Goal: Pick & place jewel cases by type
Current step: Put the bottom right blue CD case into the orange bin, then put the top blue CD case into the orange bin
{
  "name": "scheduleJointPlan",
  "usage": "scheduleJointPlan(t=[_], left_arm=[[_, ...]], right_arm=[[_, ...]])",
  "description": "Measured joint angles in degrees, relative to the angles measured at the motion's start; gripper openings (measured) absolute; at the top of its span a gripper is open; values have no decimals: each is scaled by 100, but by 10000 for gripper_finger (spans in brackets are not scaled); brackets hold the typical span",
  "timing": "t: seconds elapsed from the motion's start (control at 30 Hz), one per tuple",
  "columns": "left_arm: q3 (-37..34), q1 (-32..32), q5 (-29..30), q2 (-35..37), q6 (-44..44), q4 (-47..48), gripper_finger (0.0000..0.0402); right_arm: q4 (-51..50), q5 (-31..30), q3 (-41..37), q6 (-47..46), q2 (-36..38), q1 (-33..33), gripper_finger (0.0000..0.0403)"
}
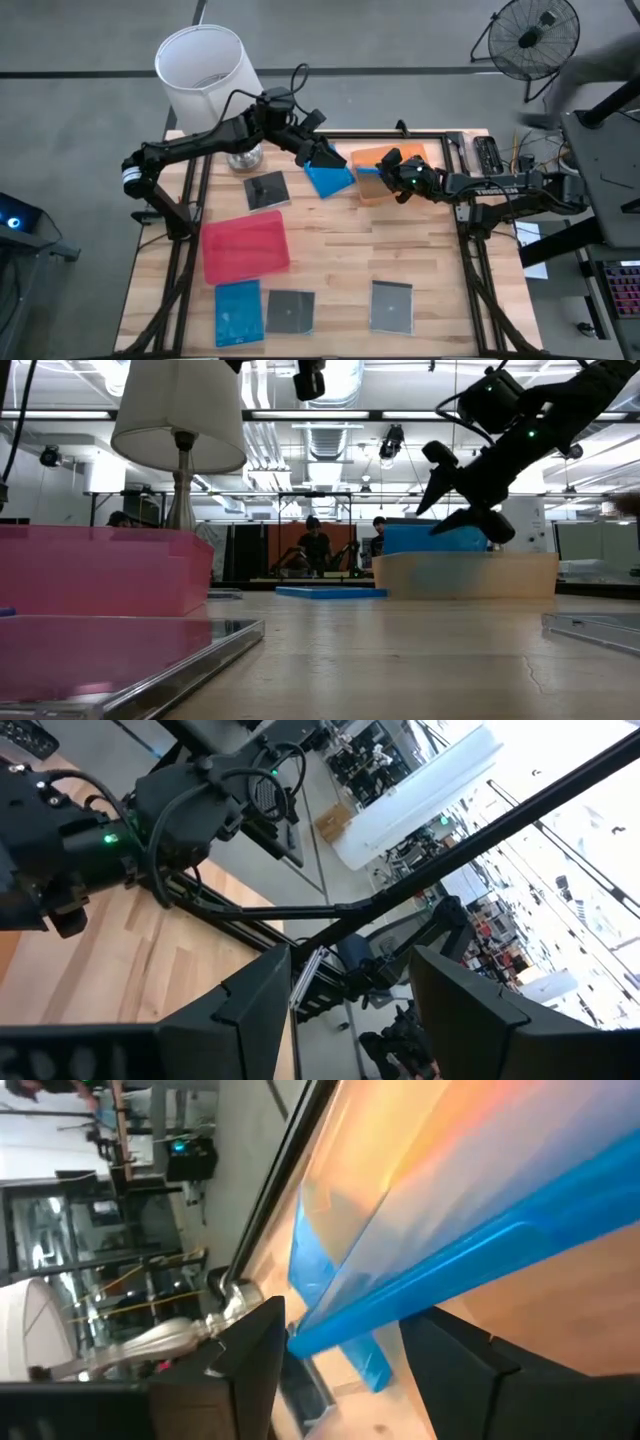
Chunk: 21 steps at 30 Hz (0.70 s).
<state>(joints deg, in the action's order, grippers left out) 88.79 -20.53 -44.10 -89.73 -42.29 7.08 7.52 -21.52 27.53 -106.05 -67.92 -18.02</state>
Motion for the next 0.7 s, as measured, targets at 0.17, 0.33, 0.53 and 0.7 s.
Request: scheduleJointPlan(t=[0.17,0.33,0.53,0.7], left_arm=[[0,0,1,0,-5,194,188],[0,0,3,0,3,336,188],[0,-10,25,0,-2,461,188],[2,-11,665,0,-112,760,188]], right_arm=[[91,352,0,18,2,0,194],[92,490,0,20,3,96,196],[144,184,0,99,76,331,196],[170,188,126,1495,362,506,194]])
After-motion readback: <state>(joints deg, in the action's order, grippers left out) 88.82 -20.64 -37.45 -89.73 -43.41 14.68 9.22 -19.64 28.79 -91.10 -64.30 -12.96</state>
